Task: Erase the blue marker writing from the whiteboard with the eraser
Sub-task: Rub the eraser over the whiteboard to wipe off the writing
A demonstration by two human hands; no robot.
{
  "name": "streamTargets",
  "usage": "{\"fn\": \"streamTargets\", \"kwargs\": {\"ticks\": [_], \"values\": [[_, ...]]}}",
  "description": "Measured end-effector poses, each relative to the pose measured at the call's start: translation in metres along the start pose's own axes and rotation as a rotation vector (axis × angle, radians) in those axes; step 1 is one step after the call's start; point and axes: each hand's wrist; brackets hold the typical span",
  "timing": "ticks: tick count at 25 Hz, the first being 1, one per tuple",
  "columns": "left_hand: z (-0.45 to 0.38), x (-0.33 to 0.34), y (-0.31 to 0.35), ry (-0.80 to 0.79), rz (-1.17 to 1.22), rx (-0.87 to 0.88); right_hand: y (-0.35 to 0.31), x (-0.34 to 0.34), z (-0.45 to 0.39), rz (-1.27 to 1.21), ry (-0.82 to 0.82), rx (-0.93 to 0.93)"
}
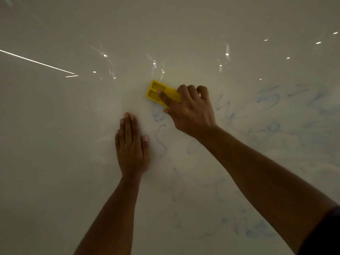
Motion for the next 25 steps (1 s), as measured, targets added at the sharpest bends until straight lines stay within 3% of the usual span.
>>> {"fn": "streamTargets", "kwargs": {"ticks": [3,5,8,10,13,16,19,21,25], "values": [[0.003,0.01,-0.007,0.054,-0.023,0.028,-0.023,-0.007,0.038,-0.126,0.036,-0.149],[0.003,0.012,-0.011,0.074,-0.015,0.038,-0.016,-0.008,0.039,-0.069,0.048,-0.281],[0.005,0.013,-0.01,0.084,-0.007,0.045,0.004,0.006,-0.003,0.082,0.085,-0.11],[0.005,0.013,-0.01,0.085,-0.007,0.036,0.001,0.01,-0.011,0.028,0.051,-0.024],[0.004,0.013,-0.008,0.102,-0.028,0.044,-0.01,0.002,0.031,-0.169,0.024,-0.284],[0.005,0.01,-0.008,0.095,-0.031,0.042,0.003,-0.006,0.046,-0.096,0.042,-0.532],[0.006,0.01,-0.009,0.091,-0.025,0.046,0.019,-0.001,0.023,0.007,0.033,-0.366],[0.005,0.011,-0.009,0.098,-0.008,0.039,0.013,-0.006,0.021,-0.061,0.01,-0.276],[0.005,0.012,-0.011,0.097,0.034,0.042,-0.016,-0.027,0.094,-0.252,-0.033,-0.55]]}}
Point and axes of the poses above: each hand's wrist, its own z-axis away from the middle knuckle, its own x-axis out of the palm, y = z × x, and after that the axes turned 3 degrees about z, right-handed
